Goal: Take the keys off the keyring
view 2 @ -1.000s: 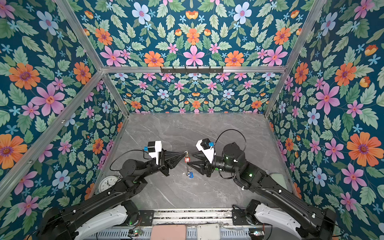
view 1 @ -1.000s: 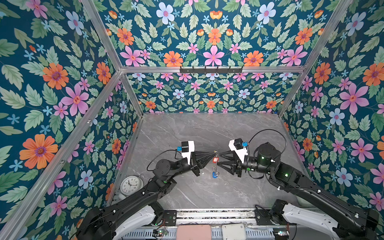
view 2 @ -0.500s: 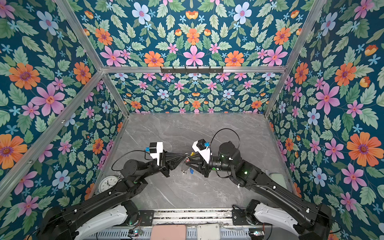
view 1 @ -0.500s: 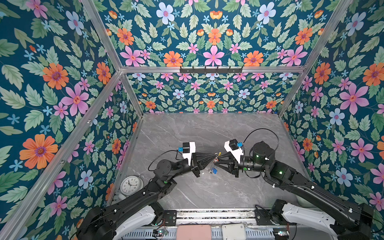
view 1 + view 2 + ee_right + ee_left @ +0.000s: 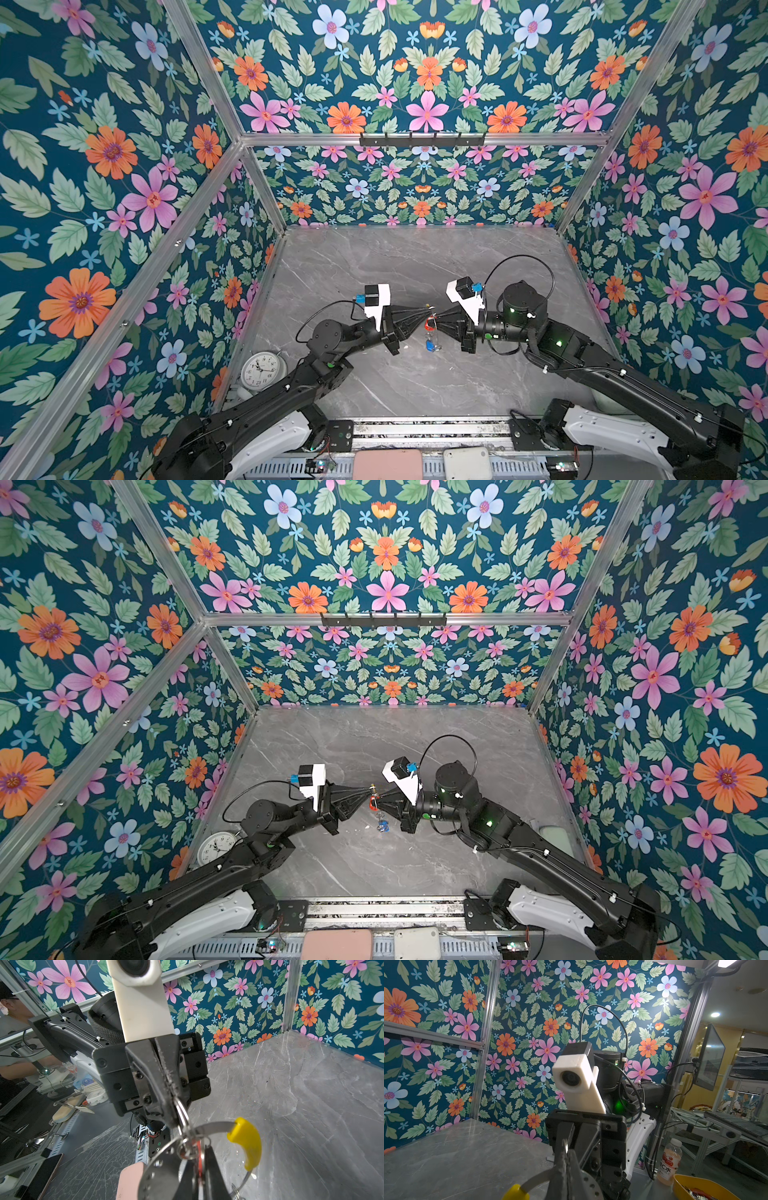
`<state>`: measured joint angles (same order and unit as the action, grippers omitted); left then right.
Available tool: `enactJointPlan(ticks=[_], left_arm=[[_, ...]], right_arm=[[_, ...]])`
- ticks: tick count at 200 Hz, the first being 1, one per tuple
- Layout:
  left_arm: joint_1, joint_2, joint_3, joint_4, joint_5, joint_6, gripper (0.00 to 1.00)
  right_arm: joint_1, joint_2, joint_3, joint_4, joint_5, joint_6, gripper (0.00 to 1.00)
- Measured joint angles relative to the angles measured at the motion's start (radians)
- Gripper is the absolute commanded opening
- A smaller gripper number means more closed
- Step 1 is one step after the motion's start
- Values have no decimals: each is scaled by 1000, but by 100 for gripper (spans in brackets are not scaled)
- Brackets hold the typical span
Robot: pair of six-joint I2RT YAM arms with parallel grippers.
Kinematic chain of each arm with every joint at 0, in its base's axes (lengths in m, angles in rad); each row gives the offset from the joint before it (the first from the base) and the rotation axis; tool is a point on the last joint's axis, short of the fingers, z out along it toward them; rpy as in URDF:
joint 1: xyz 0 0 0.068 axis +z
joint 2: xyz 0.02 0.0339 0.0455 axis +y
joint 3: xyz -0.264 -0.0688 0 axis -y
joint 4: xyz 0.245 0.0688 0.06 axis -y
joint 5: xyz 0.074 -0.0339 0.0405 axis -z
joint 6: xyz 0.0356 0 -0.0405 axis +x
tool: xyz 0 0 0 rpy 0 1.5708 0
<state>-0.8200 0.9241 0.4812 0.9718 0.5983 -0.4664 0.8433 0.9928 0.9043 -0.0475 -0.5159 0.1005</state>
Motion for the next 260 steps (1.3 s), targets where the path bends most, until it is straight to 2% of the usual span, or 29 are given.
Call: enactJointPlan(ticks=[66,138,260], left_arm=[[0,-52,3,-101,-6,5,0],[0,-66,37,-235,-6,49,0],[-1,-87,151,-549,0,135,0]], right_arm=[[0,-6,47,-124,-3,-19,0],[0,-14,111,-270,51,-42,0],[0,9,181,-411,129,-44,0]])
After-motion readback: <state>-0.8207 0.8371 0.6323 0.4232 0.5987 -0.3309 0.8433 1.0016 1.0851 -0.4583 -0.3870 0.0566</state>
